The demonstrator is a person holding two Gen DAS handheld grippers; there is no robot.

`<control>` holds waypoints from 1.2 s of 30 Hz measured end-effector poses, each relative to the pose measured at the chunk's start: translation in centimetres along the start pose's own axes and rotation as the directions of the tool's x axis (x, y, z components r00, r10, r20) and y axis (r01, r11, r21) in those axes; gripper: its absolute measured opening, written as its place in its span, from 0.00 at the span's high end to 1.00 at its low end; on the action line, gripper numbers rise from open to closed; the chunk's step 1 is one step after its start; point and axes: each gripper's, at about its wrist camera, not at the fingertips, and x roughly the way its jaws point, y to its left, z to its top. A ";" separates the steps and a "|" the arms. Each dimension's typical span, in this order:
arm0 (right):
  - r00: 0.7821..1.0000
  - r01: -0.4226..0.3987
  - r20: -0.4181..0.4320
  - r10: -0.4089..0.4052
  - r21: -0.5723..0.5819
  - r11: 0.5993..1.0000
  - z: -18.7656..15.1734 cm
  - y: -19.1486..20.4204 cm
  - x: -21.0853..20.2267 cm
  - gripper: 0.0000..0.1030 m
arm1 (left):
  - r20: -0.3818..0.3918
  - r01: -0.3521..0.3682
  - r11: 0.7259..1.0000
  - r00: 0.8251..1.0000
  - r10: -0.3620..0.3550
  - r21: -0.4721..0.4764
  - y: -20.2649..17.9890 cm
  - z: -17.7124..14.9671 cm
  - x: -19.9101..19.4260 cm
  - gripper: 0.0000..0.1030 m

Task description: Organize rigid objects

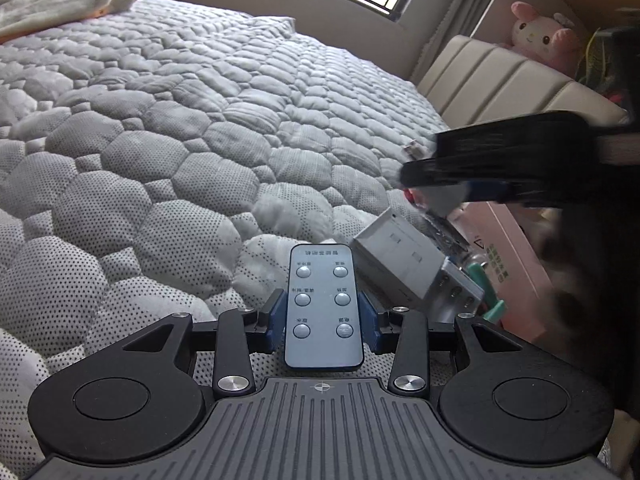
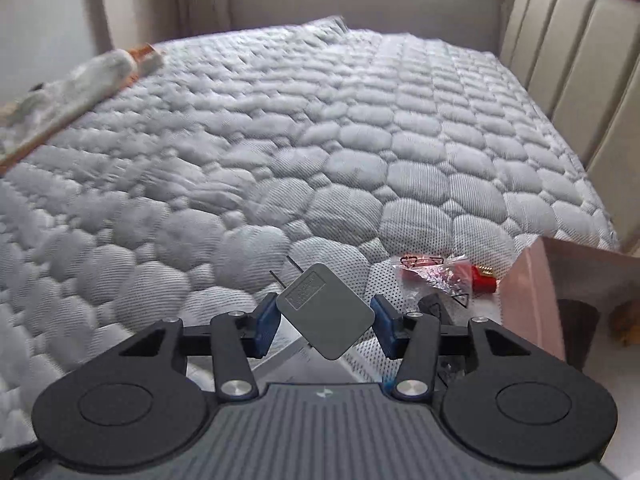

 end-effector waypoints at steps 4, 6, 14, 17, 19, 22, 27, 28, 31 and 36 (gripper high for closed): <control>0.996 -0.064 0.052 0.067 -0.047 0.997 -2.7 -0.4 -6.9 0.52 | -0.011 0.026 0.999 1.000 -0.025 0.024 -0.7 -0.4 0.0 0.58; 0.995 -0.074 0.062 0.077 -0.059 0.996 -5.2 -1.5 -9.9 0.52 | -0.025 0.052 0.998 0.998 -0.051 0.039 -1.3 -0.7 -0.1 0.58; 0.996 0.057 0.070 -0.054 -0.051 0.997 -18.4 -7.2 -17.0 0.52 | -0.118 0.194 0.950 0.978 -0.170 0.245 -8.1 -4.9 -2.5 0.58; 0.990 0.122 0.070 -0.119 -0.045 0.991 -22.2 -9.0 -18.6 0.52 | -0.194 0.267 0.915 0.957 -0.215 0.302 -11.2 -8.2 -3.1 0.58; 0.985 0.155 0.079 -0.152 -0.039 0.987 -24.0 -9.8 -19.4 0.52 | -0.243 0.316 0.895 0.938 -0.246 0.315 -12.9 -10.3 -3.3 0.58; 0.981 0.172 0.101 -0.166 -0.048 0.984 -25.8 -10.2 -19.9 0.52 | -0.270 0.354 0.869 0.924 -0.269 0.344 -14.9 -12.0 -3.7 0.58; 0.969 0.198 0.170 -0.179 -0.108 0.974 -27.0 -10.1 -19.4 0.52 | -0.275 0.342 0.873 0.927 -0.254 0.348 -16.0 -12.3 -3.2 0.58; 0.968 0.198 0.178 -0.175 -0.119 0.973 -27.0 -10.1 -19.1 0.52 | -0.275 0.332 0.880 0.930 -0.244 0.341 -16.1 -12.2 -3.0 0.58; 0.974 0.167 0.173 -0.144 -0.126 0.978 -26.7 -10.8 -17.8 0.52 | -0.251 0.310 0.895 0.939 -0.235 0.322 -16.5 -11.4 -2.6 0.58; 0.981 0.153 0.144 -0.128 -0.182 0.971 -26.8 -10.8 -15.6 0.52 | -0.219 0.283 0.906 0.950 -0.221 0.315 -16.4 -10.4 -1.7 0.58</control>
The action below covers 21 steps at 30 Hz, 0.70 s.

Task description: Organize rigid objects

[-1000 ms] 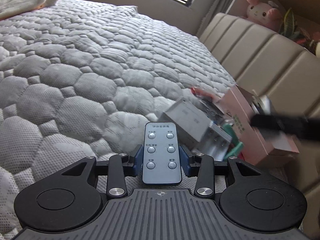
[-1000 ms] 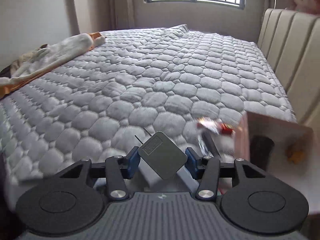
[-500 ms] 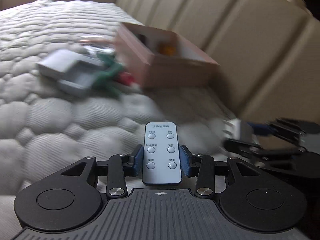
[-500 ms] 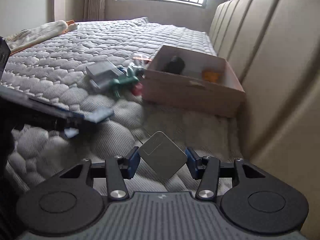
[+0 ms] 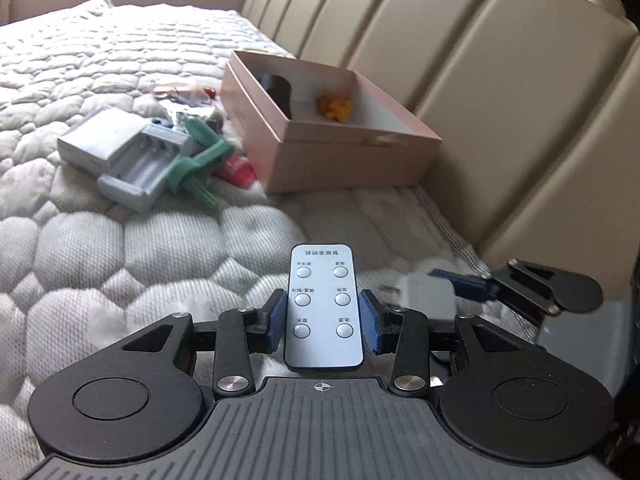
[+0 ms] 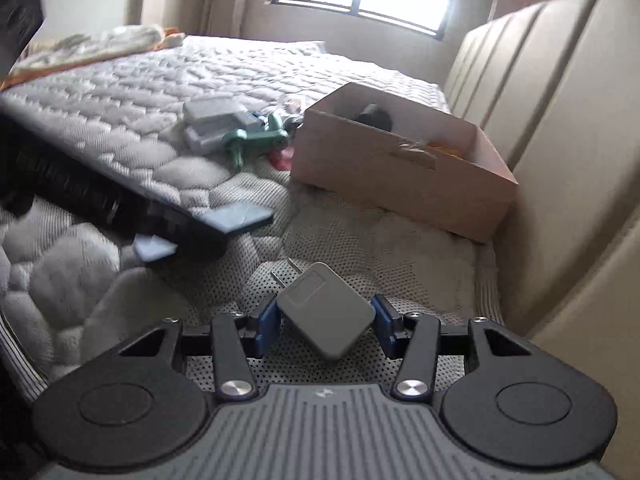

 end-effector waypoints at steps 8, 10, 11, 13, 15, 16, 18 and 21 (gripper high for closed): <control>0.998 0.069 -0.009 -0.069 0.103 0.992 -1.3 -0.9 -0.2 0.17 | 0.064 0.024 0.999 0.998 -0.021 -0.041 2.1 -0.1 0.1 0.58; 0.998 0.065 -0.015 -0.063 0.175 0.982 -1.6 -1.1 -0.4 0.18 | 0.071 0.040 0.998 0.997 -0.036 -0.049 2.5 -0.2 -0.1 0.58; 0.998 0.059 -0.013 -0.057 0.197 0.979 -1.7 -1.1 -0.5 0.18 | 0.073 0.048 0.998 0.996 -0.044 -0.052 2.6 -0.2 -0.2 0.58; 0.998 0.058 -0.010 -0.057 0.212 0.976 -1.8 -0.7 -0.7 0.18 | 0.075 0.057 0.997 0.996 -0.053 -0.055 2.9 -0.3 -0.4 0.58; 0.997 0.074 -0.013 -0.073 0.197 0.978 -1.7 -0.4 -0.8 0.18 | 0.077 0.055 0.997 0.996 -0.050 -0.054 3.1 -0.5 -0.6 0.58; 0.996 0.089 -0.017 -0.087 0.184 0.979 -1.6 -0.3 -0.8 0.18 | 0.077 0.053 0.997 0.996 -0.049 -0.054 3.2 -0.5 -0.6 0.58; 0.990 0.144 -0.016 -0.143 0.164 0.976 -1.3 -0.3 -1.2 0.18 | 0.080 0.054 0.997 0.996 -0.050 -0.060 3.3 -0.6 -0.8 0.58; 0.974 0.224 -0.009 -0.226 0.167 0.960 -1.4 -0.5 -1.7 0.18 | 0.083 0.054 0.997 0.995 -0.049 -0.063 3.2 -0.6 -0.9 0.58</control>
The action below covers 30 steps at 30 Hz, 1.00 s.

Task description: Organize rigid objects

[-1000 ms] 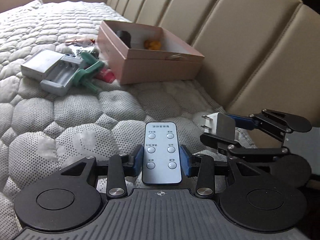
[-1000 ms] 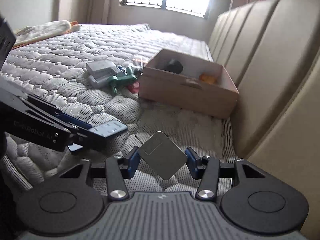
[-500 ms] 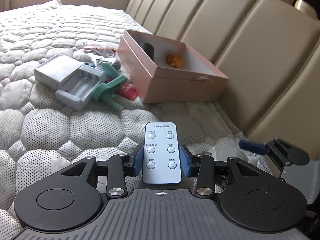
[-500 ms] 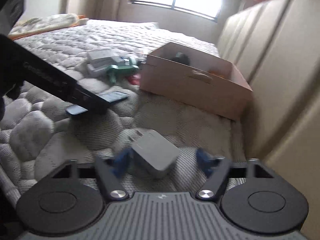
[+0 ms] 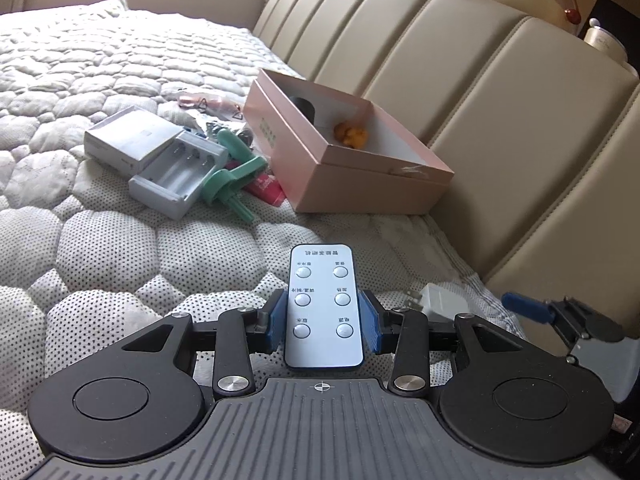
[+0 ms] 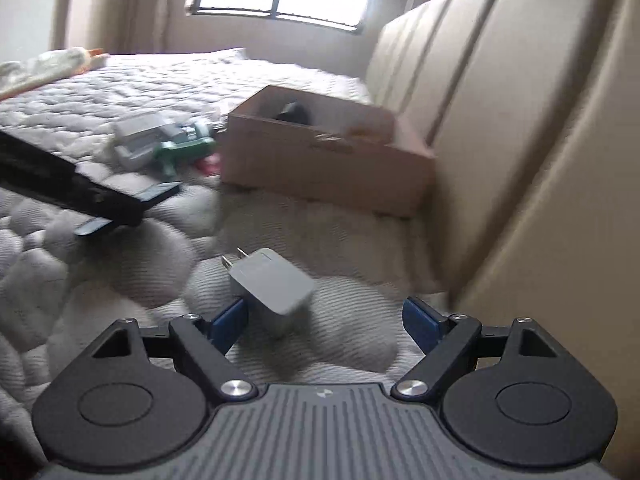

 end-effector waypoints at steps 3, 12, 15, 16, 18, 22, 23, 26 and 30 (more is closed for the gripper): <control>0.999 -0.049 -0.021 0.050 0.061 0.997 -0.6 -0.1 0.0 0.17 | 0.001 0.003 1.000 1.000 -0.003 0.002 -0.1 -0.1 -0.2 0.58; 0.990 -0.094 -0.076 0.119 0.272 0.958 -1.8 -1.4 1.4 0.00 | -0.001 -0.006 1.000 1.000 0.006 -0.014 0.1 -0.3 -0.4 0.58; 0.988 -0.089 -0.095 0.117 0.262 0.961 -1.7 -1.2 1.5 0.00 | -0.002 -0.016 1.000 1.000 0.016 -0.011 0.1 -0.3 -0.4 0.58; 0.989 -0.083 -0.097 0.110 0.248 0.965 -1.7 -1.0 1.5 0.00 | -0.002 -0.019 1.000 1.000 0.019 -0.011 0.1 -0.3 -0.4 0.58; 0.992 -0.079 -0.084 0.098 0.206 0.975 -1.9 -0.5 1.4 0.00 | 0.000 -0.024 1.000 1.000 0.024 -0.010 0.2 -0.4 -0.4 0.58; 0.991 -0.096 -0.069 0.111 0.191 0.977 -2.0 -0.6 1.3 0.00 | -0.002 -0.024 1.000 1.000 0.024 -0.009 0.3 -0.5 -0.4 0.58; 0.991 -0.100 -0.071 0.115 0.189 0.977 -2.0 -0.7 1.3 0.00 | -0.003 -0.026 1.000 1.000 0.026 -0.007 0.2 -0.5 -0.3 0.58; 0.990 -0.120 -0.048 0.131 0.181 0.976 -1.7 -0.7 0.3 0.00 | -0.004 -0.029 1.000 1.000 0.029 0.001 0.1 -0.5 -0.3 0.58; 0.992 -0.122 -0.001 0.125 0.210 0.970 -0.9 -0.5 -0.1 0.06 | -0.004 -0.033 0.999 0.999 0.033 0.016 -0.2 -0.6 -0.3 0.58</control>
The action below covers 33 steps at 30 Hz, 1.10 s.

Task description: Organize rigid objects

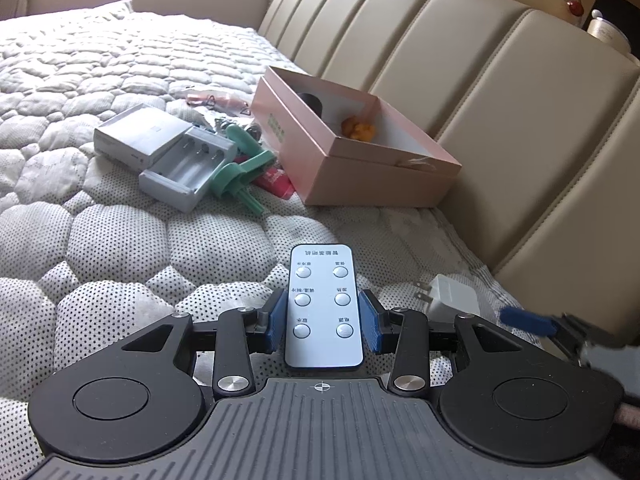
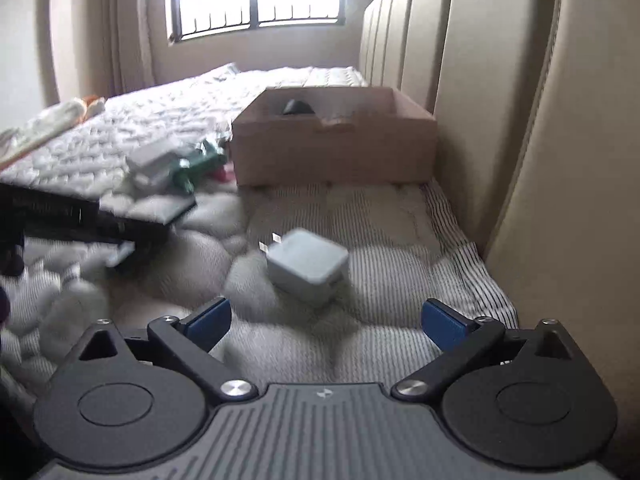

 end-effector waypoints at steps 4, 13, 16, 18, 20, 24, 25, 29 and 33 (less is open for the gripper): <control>1.000 0.028 0.010 -0.029 0.025 0.999 1.5 1.1 1.5 0.13 | 0.001 -0.002 1.000 1.000 0.002 0.007 -0.1 0.0 0.0 0.58; 0.997 0.072 -0.004 -0.073 -0.064 0.995 2.7 2.4 2.8 0.53 | -0.001 -0.005 1.000 1.000 0.005 0.019 -0.1 -0.1 0.0 0.58; 0.998 0.064 0.019 -0.063 -0.092 0.994 2.8 2.4 1.6 0.53 | -0.003 -0.010 1.000 1.000 0.010 0.026 -0.1 -0.2 0.0 0.58; 0.998 0.054 0.021 -0.052 -0.092 0.994 3.1 2.1 0.7 0.53 | -0.004 -0.016 0.999 1.000 0.016 0.040 -0.3 -0.3 0.0 0.58; 0.999 0.041 0.024 -0.039 -0.092 0.995 3.2 1.8 -0.2 0.53 | 0.000 -0.028 0.997 1.000 0.028 0.067 -0.6 -0.5 -0.1 0.58; 0.999 0.026 0.040 -0.022 -0.107 0.994 3.2 1.1 -1.9 0.53 | 0.012 -0.041 0.990 0.999 0.039 0.134 -2.2 -0.7 -0.6 0.58; 0.999 0.029 0.047 -0.023 -0.121 0.992 3.2 1.1 -2.3 0.53 | 0.015 -0.026 0.990 1.000 0.024 0.137 -2.6 -0.6 -0.9 0.58; 0.994 0.049 0.108 -0.029 -0.184 0.982 3.0 0.9 -3.6 0.53 | 0.072 -0.002 0.988 0.997 -0.010 0.156 -4.5 2.7 -2.3 0.58; 0.992 0.008 0.126 0.014 -0.175 0.984 2.9 0.3 -4.2 0.53 | 0.197 -0.064 0.968 0.980 0.015 0.244 -7.6 9.4 -2.1 0.58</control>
